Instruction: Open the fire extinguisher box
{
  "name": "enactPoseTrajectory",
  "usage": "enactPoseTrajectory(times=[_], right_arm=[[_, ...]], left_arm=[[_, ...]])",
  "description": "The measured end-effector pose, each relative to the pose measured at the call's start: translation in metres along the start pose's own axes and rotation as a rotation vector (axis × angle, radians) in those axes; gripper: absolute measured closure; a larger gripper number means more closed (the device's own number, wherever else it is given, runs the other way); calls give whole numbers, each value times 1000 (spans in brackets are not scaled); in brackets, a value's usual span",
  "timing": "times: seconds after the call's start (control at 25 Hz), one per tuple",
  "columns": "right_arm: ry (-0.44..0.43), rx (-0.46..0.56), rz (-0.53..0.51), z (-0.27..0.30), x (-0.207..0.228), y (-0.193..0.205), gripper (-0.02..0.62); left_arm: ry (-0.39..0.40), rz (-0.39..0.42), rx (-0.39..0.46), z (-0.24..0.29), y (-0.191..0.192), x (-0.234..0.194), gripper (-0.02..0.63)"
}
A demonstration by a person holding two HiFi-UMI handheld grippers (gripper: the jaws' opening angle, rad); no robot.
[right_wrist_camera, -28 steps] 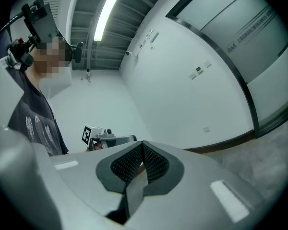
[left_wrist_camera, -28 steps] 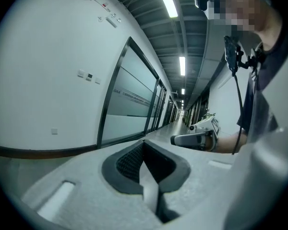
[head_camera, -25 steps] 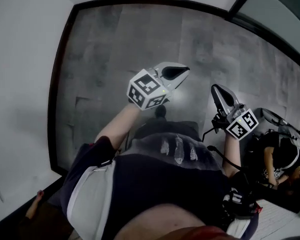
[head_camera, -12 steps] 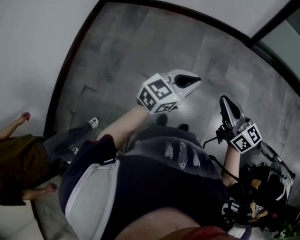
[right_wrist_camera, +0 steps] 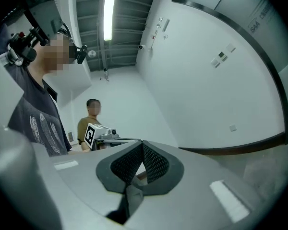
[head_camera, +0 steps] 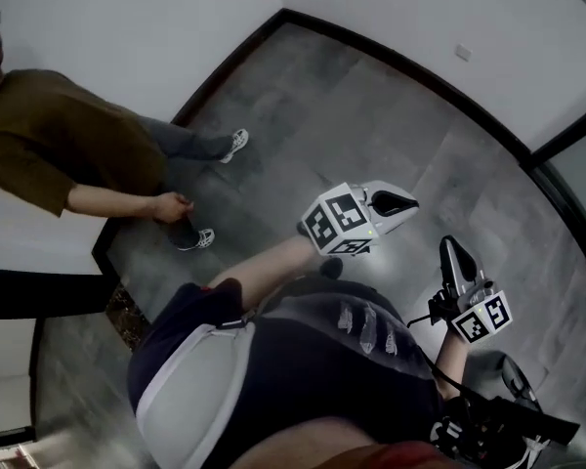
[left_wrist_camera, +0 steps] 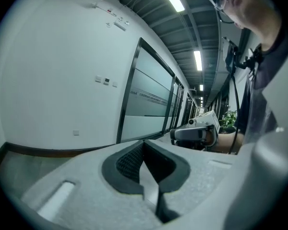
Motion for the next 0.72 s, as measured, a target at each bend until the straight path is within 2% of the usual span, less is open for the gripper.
enactPoseTrajectory(times=[0.12, 0.2, 0.36, 0.48, 0.72], right_arm=[[-72, 7, -16, -10, 11, 22, 595], [-135, 22, -16, -8, 25, 28, 595], [-242, 13, 7, 16, 21, -5, 595], [-238, 8, 5, 40, -14, -37, 595], [-233, 38, -21, 81, -53, -80, 595]], left_arm=[[-41, 8, 12, 7, 30, 12, 606], [-76, 27, 6, 14, 33, 9, 606], [-106, 34, -55, 16, -13, 0, 606], [-67, 28, -86, 0, -55, -10, 606], [-55, 55, -46, -35, -115, -28, 606]])
Point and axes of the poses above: the fingertips, and each gripper's own axes: z forward along the fingers, x to its right, y out of its underside, the point moved 7 cm from there along -z, backward along the fingers, and after that the axes turned 4 degrees about x, right-handed, at the moved point
